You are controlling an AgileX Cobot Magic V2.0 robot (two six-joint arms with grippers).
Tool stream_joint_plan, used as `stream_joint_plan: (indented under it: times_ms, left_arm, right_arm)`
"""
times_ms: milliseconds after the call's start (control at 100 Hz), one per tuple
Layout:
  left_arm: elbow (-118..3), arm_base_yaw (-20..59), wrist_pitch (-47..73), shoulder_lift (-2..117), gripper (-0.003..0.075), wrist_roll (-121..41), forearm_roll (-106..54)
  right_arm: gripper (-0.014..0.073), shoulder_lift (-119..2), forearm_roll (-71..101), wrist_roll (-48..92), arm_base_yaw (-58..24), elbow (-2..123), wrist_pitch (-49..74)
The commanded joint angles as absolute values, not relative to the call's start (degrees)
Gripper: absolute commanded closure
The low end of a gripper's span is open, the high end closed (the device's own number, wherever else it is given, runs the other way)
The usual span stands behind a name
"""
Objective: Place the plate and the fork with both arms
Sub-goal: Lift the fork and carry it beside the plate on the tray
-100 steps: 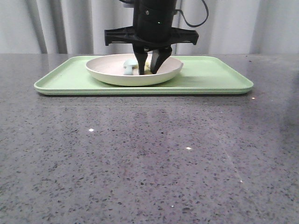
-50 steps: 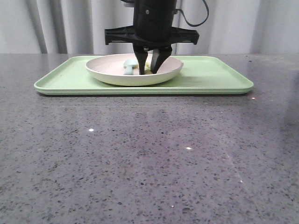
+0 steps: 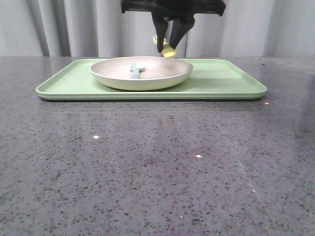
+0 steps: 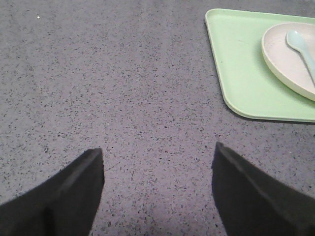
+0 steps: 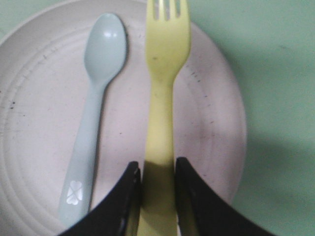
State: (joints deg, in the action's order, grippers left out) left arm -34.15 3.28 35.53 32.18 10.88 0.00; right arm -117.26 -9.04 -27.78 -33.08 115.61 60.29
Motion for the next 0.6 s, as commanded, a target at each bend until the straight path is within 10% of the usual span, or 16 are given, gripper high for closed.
stream_joint_plan:
  times_ms: [0,590]
  left_arm:
    - [-35.7,3.0,30.9,32.2,0.0258,11.3,-0.4]
    - [-35.7,3.0,30.1,32.2,0.0258,11.3,-0.4]
  right_arm:
    - [0.0483,-112.2,-11.6,-27.6,-32.2,117.2,59.2]
    - [0.0483,-108.7,-12.9,-21.8,-27.5,117.1,61.5]
